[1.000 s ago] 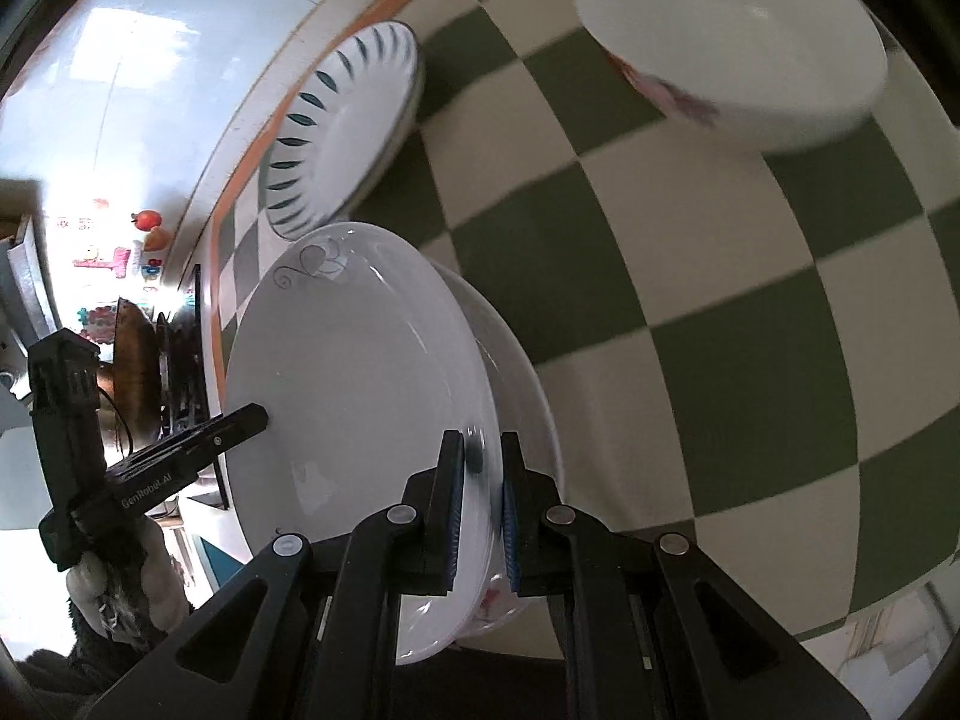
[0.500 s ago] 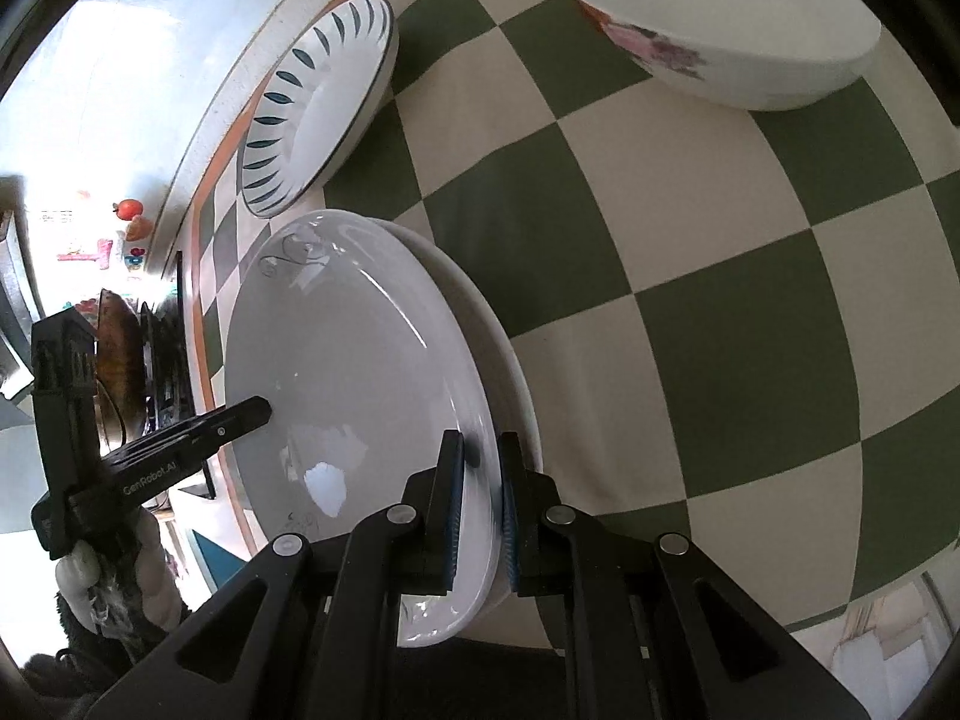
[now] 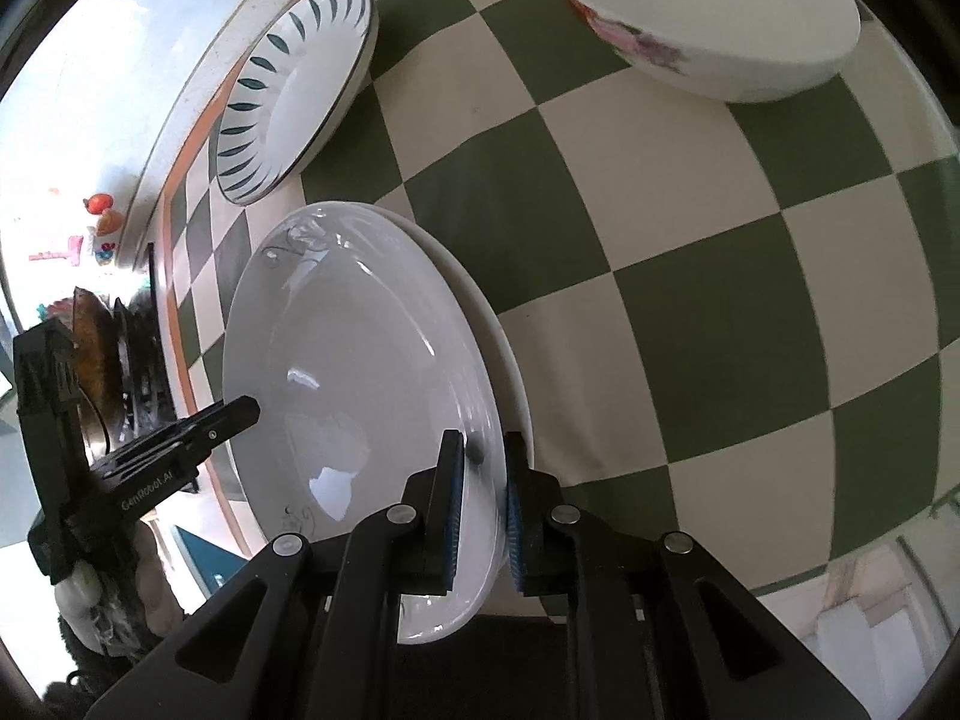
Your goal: Organize plates and bowls
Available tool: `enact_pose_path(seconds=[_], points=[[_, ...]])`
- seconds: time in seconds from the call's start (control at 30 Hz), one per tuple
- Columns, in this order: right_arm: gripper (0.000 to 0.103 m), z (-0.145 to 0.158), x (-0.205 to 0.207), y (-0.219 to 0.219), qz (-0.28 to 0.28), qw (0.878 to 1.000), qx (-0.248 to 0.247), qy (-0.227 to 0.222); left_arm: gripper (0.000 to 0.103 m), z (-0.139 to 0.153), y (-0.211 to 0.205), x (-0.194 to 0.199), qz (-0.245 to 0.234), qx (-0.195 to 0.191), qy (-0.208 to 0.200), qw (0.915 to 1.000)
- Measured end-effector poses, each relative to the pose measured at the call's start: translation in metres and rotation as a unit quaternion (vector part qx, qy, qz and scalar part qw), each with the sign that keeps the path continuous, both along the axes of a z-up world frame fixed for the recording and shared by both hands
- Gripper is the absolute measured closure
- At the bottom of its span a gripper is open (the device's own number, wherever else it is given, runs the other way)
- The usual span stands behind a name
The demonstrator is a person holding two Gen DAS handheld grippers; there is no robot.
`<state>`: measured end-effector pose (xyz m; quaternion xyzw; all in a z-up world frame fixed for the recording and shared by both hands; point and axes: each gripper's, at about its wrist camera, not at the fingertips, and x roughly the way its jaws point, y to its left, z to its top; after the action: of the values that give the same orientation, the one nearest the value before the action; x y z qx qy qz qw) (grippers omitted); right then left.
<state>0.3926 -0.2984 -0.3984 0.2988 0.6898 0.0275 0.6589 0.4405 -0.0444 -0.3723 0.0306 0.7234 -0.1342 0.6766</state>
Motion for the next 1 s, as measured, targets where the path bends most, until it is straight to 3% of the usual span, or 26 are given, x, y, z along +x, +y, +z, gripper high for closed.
enact_pose_path(seconds=[0.53,0.63,0.83,1.0], points=[[0.087,0.011,0.001,-0.003,0.012,0.999,-0.038,0.015,0.081,-0.004,0.008,0.000,0.015,-0.004,0.006,0.9999],[0.087,0.011,0.001,-0.006,0.009,1.000,-0.024,0.019,0.081,-0.003,0.012,0.002,0.019,-0.003,0.007,0.9998],[0.087,0.036,0.012,-0.014,0.009,0.999,-0.043,-0.015,0.081,0.037,0.028,0.020,0.048,-0.005,-0.047,0.9977],[0.086,0.072,0.051,-0.021,0.013,0.996,-0.042,-0.073,0.080,0.066,0.033,0.077,0.074,-0.017,-0.095,0.9926]])
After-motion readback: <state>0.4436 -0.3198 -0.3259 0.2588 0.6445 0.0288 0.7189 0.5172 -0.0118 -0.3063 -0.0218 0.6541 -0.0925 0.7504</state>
